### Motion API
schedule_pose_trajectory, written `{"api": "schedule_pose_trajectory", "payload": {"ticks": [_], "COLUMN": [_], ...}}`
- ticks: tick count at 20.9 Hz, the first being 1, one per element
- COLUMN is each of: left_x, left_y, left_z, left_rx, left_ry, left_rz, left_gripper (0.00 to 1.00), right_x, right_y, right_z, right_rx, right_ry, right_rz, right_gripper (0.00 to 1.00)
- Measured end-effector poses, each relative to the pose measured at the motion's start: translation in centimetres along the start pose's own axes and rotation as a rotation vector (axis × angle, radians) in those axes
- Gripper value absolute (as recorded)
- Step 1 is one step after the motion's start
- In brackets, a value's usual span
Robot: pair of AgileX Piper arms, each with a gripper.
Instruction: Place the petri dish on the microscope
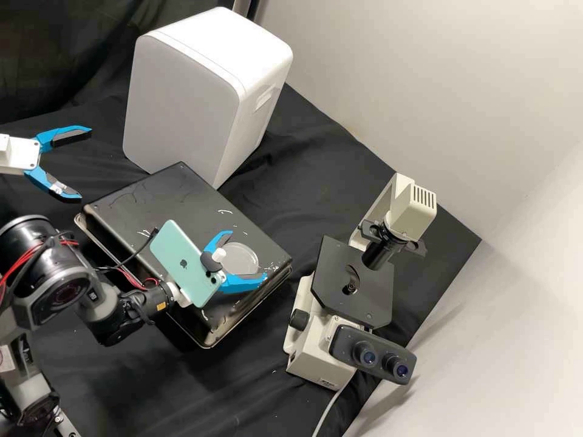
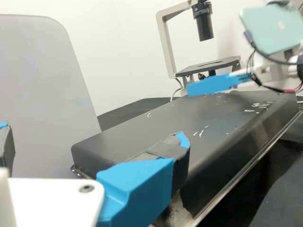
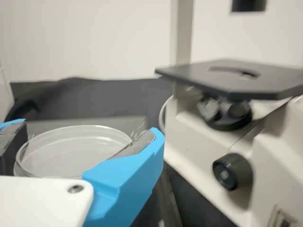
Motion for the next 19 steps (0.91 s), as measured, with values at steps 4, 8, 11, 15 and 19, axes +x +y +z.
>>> {"api": "schedule_pose_trajectory", "payload": {"ticks": [4,8,11,15,19], "left_x": [0.0,0.0,0.0,0.0,0.1], "left_y": [0.0,0.0,-0.03,-0.03,-0.21], "left_z": [0.0,0.0,0.0,0.0,0.0], "left_rx": [0.0,0.0,0.0,0.0,-0.003], "left_ry": [0.0,0.0,0.0,0.0,0.0], "left_rz": [0.0,0.0,-0.001,-0.001,-0.012], "left_gripper": [1.0,1.0,1.0,1.0,1.0], "right_x": [-1.1,-2.0,-2.4,-2.3,-1.8], "right_y": [1.7,3.0,3.4,3.4,3.6], "right_z": [-0.2,-0.4,-0.5,-0.4,-0.2], "right_rx": [0.024,0.046,0.056,0.058,0.057], "right_ry": [0.017,0.037,0.045,0.041,0.03], "right_rz": [0.067,0.117,0.137,0.137,0.144], "right_gripper": [0.0,0.0,0.0,0.0,0.0]}}
